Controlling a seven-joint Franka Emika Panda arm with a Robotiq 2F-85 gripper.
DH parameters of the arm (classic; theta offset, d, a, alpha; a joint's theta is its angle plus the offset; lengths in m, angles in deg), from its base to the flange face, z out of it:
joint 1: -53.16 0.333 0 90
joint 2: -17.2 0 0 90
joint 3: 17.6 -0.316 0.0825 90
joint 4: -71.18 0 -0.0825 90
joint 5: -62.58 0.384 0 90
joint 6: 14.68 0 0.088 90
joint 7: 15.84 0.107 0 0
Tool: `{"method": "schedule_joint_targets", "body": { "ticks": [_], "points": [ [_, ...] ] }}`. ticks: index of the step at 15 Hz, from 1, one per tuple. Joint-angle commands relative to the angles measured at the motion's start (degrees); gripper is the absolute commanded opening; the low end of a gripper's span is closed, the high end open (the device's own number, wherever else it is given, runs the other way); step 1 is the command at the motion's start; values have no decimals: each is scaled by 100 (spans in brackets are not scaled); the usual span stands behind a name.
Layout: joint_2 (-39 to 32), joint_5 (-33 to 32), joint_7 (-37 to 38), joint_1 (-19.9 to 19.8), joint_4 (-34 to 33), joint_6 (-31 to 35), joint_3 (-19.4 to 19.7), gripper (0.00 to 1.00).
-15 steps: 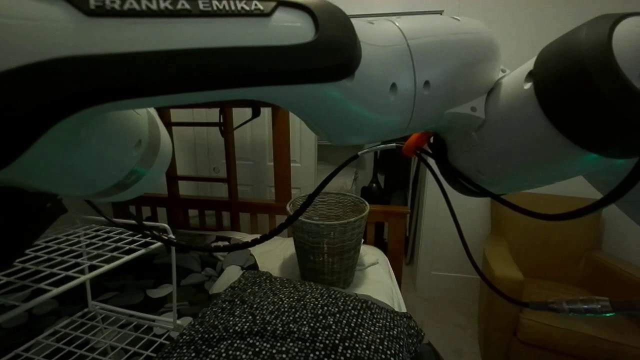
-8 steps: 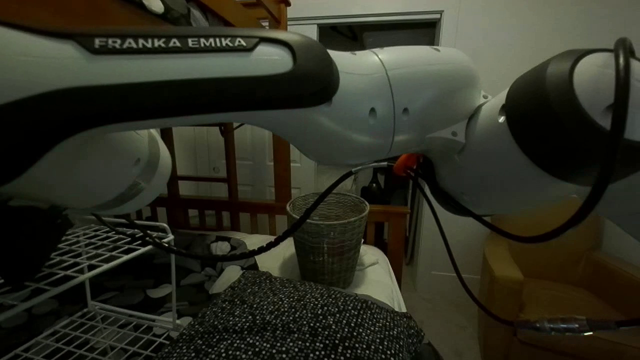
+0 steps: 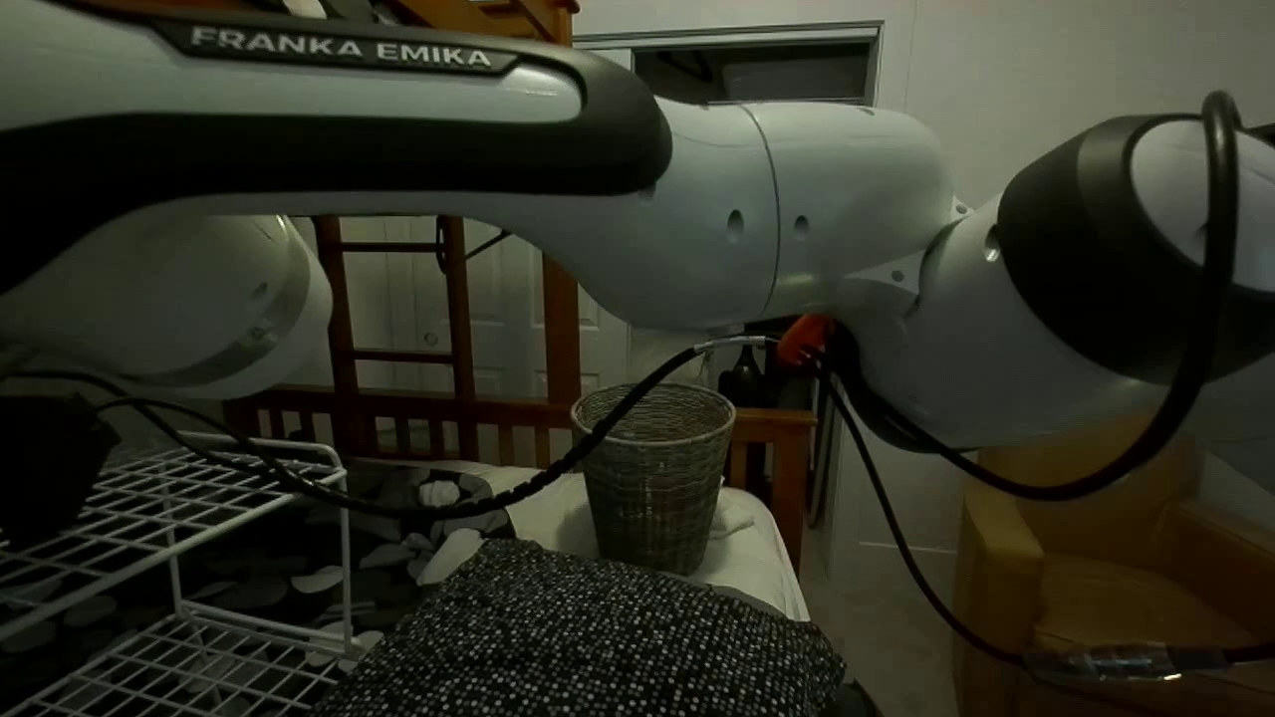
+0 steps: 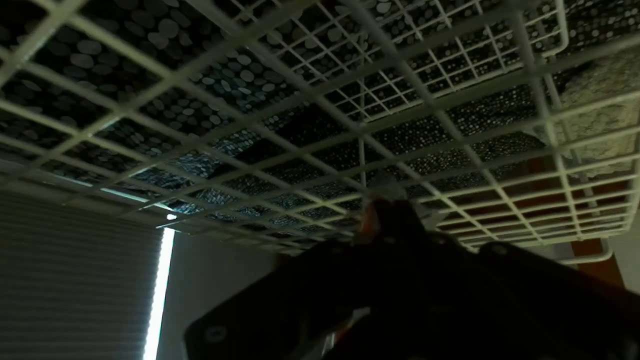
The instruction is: Put the plastic in the basket
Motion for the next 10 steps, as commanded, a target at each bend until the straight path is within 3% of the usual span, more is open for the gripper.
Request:
{"method": "schedule_joint_targets", "body": {
  "ticks": [1, 3, 7, 10],
  "points": [
    [-91, -55, -134, 99, -241, -131, 3, 0],
    [102, -212, 218, 140, -52, 89, 232, 0],
    [971, -672, 1646, 175, 1045, 1306, 991, 0],
    [1689, -872, 2838, 626, 1819, 1684, 2019, 0]
  ]
}}
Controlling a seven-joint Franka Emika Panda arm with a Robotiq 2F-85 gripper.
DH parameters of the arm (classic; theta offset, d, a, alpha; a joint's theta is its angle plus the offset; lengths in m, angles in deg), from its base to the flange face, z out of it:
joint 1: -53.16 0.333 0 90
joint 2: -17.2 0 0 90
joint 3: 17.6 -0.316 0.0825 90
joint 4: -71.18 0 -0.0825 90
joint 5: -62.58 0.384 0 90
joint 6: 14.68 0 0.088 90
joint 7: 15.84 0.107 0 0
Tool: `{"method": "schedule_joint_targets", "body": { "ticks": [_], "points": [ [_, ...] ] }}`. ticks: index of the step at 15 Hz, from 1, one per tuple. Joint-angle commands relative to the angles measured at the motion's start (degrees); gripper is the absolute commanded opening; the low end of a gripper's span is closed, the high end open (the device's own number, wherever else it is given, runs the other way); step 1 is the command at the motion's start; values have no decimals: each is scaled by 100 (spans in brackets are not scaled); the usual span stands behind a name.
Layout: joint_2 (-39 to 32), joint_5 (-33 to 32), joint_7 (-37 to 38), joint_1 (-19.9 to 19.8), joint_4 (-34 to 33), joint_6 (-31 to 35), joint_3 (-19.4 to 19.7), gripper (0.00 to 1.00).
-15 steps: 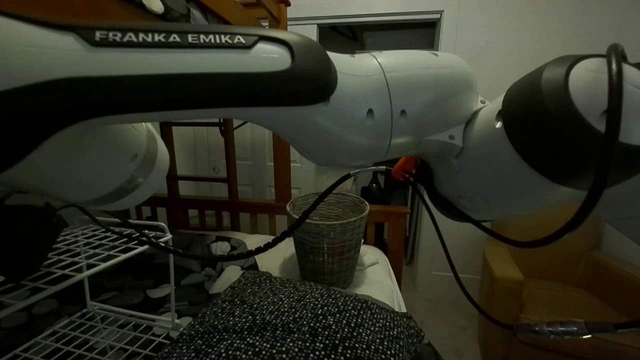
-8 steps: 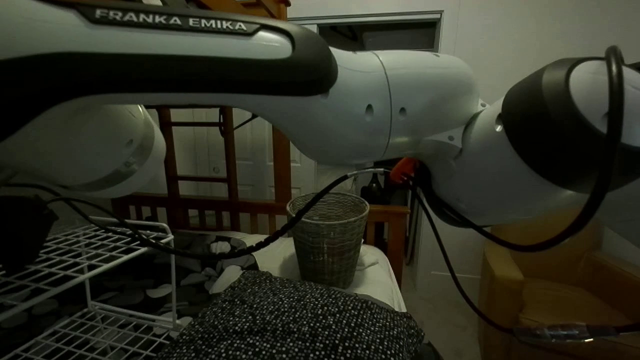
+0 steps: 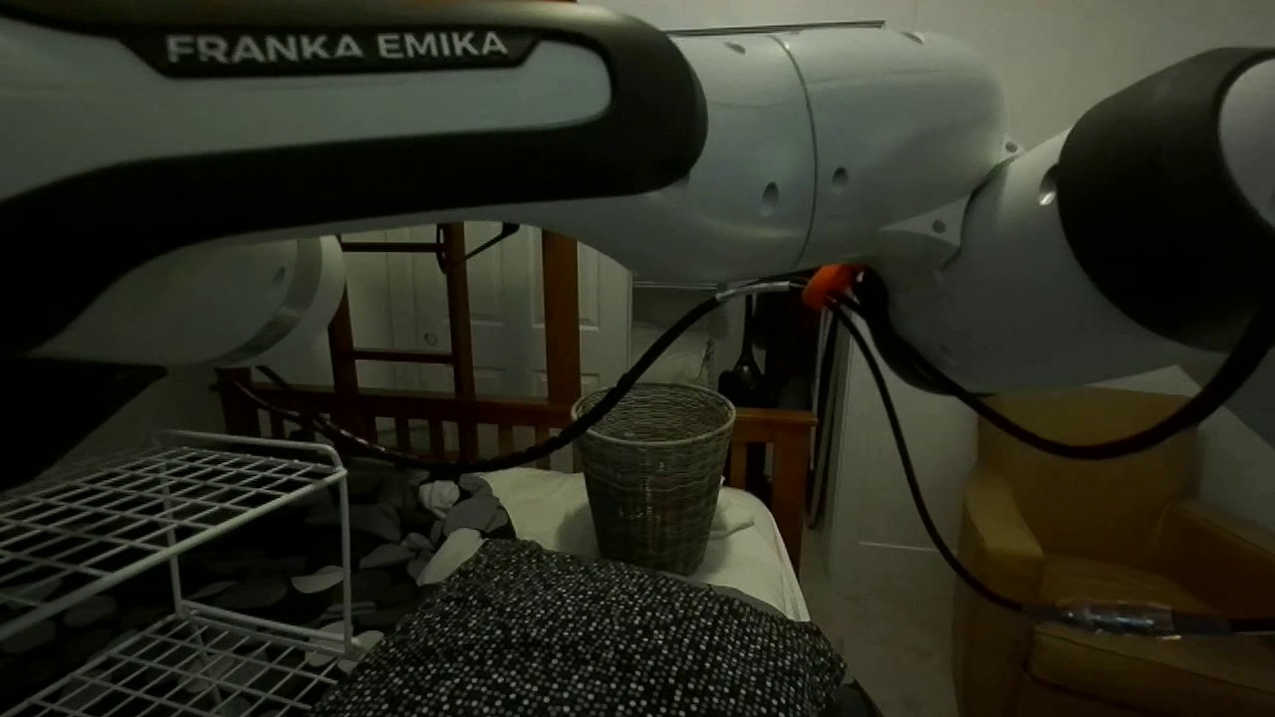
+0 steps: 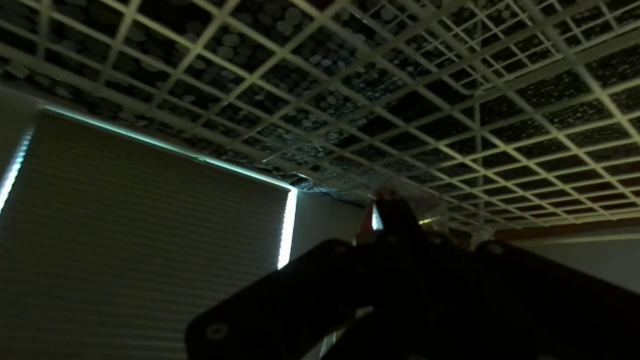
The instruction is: Put the plastic in the basket
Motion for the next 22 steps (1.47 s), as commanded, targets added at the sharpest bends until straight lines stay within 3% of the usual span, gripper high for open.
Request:
{"method": "schedule_joint_targets", "body": {
  "ticks": [1, 5, 10, 11, 13, 16, 19, 22],
  "points": [
    [1178, -277, 1516, 534, 1376, 281, 1296, 0],
    [2052, -424, 3102, 1767, 2353, 208, 2950, 0],
    [2797, -918, 5100, 3824, 3306, -201, 5112, 0],
    [2319, -620, 4368, 3103, 2645, -8, 4412, 1],
    [2535, -755, 4834, 3633, 2928, -122, 4925, 1],
    [2627, -768, 4923, 3728, 3060, -150, 5038, 1],
    [3076, -1641, 6400, 4250, 3625, -238, 5780, 0],
    [3635, -2297, 7688, 5136, 4277, -312, 6801, 0]
  ]
}}
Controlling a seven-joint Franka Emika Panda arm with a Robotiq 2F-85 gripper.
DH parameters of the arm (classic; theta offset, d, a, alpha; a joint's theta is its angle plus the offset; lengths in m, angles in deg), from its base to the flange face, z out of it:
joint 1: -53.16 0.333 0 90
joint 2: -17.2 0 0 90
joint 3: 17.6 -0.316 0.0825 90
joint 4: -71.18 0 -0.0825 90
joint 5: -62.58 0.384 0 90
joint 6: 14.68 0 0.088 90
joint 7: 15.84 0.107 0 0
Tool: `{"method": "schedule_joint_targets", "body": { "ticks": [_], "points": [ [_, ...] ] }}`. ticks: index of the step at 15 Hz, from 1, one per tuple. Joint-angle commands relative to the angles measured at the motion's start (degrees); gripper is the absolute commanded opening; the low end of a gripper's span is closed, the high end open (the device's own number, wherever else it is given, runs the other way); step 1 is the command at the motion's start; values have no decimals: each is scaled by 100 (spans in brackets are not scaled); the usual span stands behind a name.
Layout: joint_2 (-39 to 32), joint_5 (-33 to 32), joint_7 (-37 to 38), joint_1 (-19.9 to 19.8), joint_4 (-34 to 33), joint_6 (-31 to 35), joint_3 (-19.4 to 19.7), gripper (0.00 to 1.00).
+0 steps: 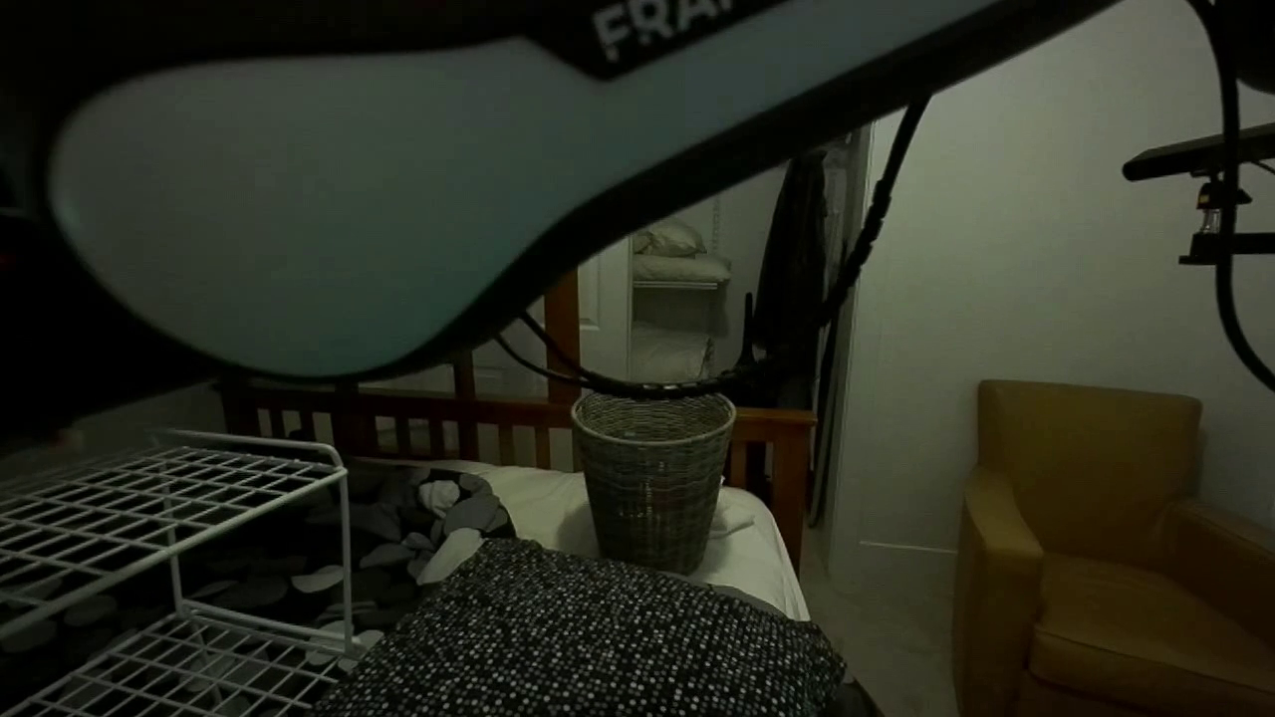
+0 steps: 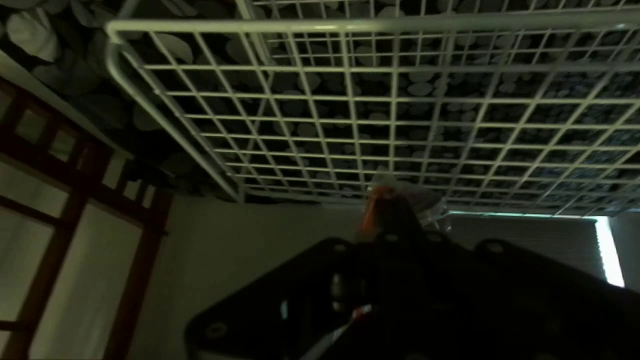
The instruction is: Put the plastic in the basket
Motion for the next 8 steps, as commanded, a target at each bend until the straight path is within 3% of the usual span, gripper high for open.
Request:
{"method": "schedule_joint_targets", "body": {
  "ticks": [1, 4, 8],
  "points": [
    [864, -827, 1553, 1142, 990, -249, 1138, 0],
    [1367, -1430, 2819, 1742, 1500, -708, 1609, 0],
    [2036, -2193, 4530, 2232, 2056, -1974, 1594, 0]
  ]
}}
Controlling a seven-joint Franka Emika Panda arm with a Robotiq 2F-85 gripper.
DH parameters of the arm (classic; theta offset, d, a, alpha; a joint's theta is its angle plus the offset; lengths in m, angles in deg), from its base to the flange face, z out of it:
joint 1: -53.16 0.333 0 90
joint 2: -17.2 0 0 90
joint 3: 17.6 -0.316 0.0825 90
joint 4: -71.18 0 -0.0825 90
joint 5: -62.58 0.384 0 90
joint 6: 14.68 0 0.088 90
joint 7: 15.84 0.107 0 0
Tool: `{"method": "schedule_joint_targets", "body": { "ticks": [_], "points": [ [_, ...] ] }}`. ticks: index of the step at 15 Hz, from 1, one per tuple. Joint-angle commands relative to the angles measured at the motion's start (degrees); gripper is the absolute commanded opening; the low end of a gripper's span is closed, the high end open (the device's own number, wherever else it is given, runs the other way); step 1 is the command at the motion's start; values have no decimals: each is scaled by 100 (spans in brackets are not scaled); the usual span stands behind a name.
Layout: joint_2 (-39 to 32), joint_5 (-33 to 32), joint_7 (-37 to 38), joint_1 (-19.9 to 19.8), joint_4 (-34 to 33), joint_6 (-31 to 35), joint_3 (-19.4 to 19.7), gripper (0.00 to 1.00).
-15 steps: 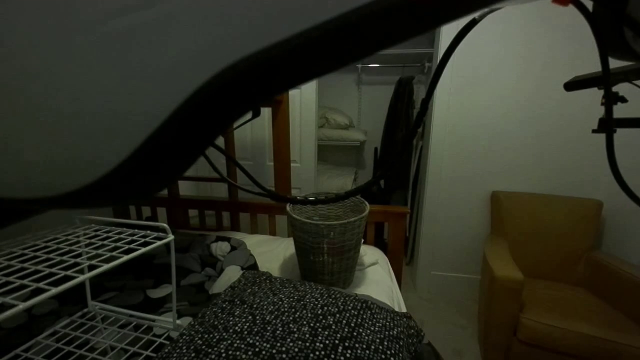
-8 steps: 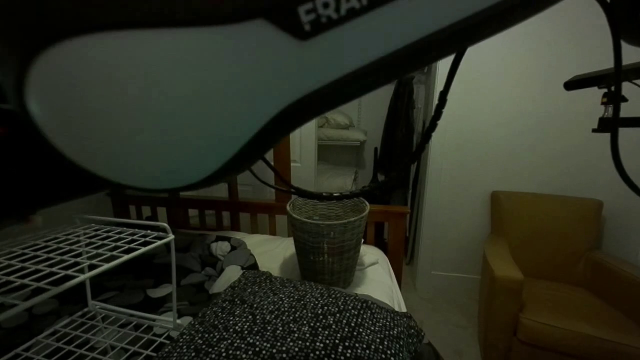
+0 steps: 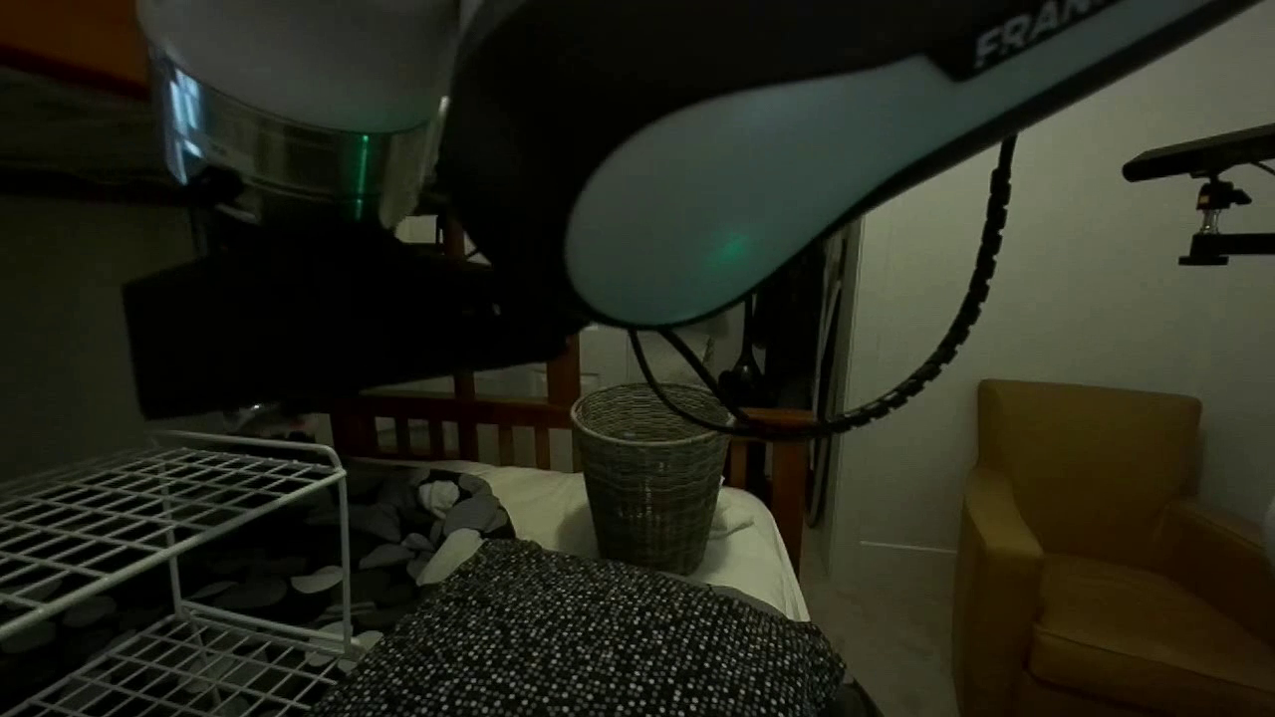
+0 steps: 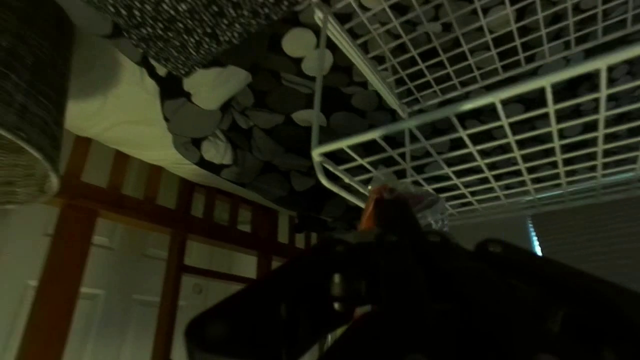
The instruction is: Put the plastic in the basket
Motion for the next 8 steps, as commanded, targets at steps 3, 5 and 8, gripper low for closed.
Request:
{"method": "schedule_joint_targets", "body": {
  "ticks": [3, 5, 8],
  "points": [
    [458, -502, 1270, -976, 386, -1001, -1398, 1],
    [691, -626, 1691, -1389, 539, -1322, -2005, 1],
    [902, -690, 1915, -1542, 645, -1506, -2123, 0]
  ]
}}
